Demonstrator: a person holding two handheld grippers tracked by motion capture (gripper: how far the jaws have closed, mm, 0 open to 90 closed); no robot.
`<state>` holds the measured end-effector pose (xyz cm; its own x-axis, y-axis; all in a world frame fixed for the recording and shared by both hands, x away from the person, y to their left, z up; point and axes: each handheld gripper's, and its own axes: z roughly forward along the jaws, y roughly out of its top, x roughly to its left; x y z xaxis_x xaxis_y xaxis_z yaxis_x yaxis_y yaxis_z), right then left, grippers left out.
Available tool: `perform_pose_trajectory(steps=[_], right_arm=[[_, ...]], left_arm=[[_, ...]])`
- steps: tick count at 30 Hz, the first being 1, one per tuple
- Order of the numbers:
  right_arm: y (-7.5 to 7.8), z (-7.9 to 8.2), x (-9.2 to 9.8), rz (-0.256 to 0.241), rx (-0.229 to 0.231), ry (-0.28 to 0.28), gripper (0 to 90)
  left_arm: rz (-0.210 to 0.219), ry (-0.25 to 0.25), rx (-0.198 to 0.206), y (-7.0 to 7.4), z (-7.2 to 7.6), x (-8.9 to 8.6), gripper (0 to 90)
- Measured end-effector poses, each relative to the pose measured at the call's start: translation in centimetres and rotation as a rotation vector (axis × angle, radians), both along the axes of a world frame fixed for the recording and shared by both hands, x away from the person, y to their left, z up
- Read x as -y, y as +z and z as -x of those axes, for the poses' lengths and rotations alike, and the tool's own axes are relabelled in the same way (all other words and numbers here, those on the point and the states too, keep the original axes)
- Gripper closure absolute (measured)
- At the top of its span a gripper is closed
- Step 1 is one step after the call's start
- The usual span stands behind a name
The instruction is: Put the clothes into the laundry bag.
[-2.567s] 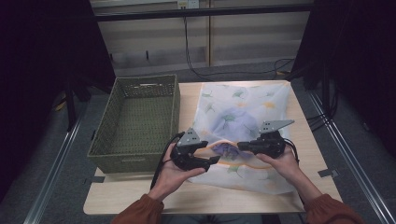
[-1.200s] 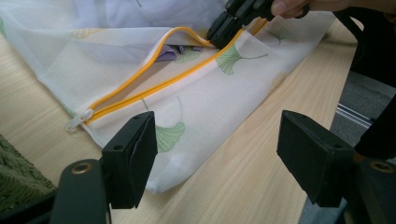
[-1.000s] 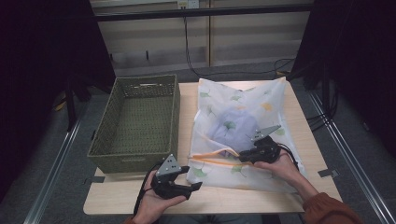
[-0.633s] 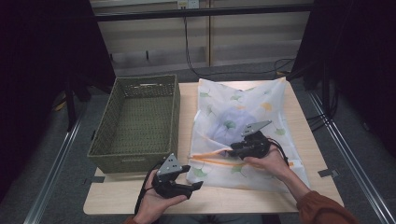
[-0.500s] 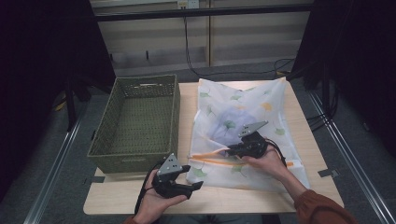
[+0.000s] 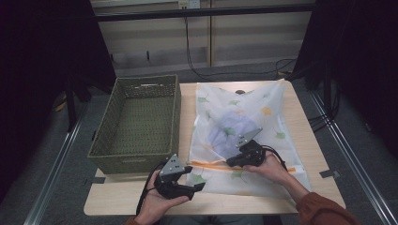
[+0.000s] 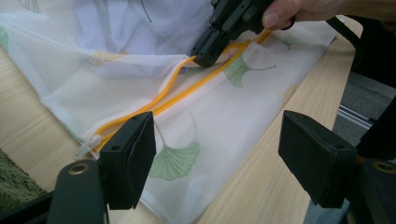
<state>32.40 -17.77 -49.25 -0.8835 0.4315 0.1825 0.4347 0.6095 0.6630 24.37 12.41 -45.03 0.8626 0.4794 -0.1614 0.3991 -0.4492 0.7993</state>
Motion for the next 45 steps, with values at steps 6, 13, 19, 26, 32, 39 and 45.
perform_pose_trajectory(steps=[6,13,19,26,32,39,45], right_arm=[[-0.3,0.3,0.3,0.034,-0.004,0.015,89.5],[-0.3,0.1,0.8,0.06,0.048,-0.038,89.1],[-0.4,-0.3,1.4,0.055,0.075,-0.096,85.5],[0.0,0.2,1.7,0.028,0.058,-0.142,76.3],[1.9,1.2,2.3,-0.065,0.093,-0.189,74.1],[3.2,2.0,2.6,-0.147,0.126,-0.22,70.8],[4.3,3.1,3.6,-0.192,0.17,-0.26,60.2]], left_arm=[[-0.004,0.007,-0.004,-0.1,-0.4,0.1,27.3],[-0.006,0.007,-0.004,-0.3,-0.4,0.2,27.1],[-0.003,0.011,-0.006,-0.4,-0.5,0.0,27.1],[0.002,0.01,0.001,-0.1,-0.4,-0.3,27.1],[0.008,0.034,0.021,0.2,-0.1,-0.7,26.6],[0.028,0.049,0.033,0.6,-0.2,-1.2,26.3],[0.048,0.076,0.042,1.1,-0.1,-1.5,30.8]])
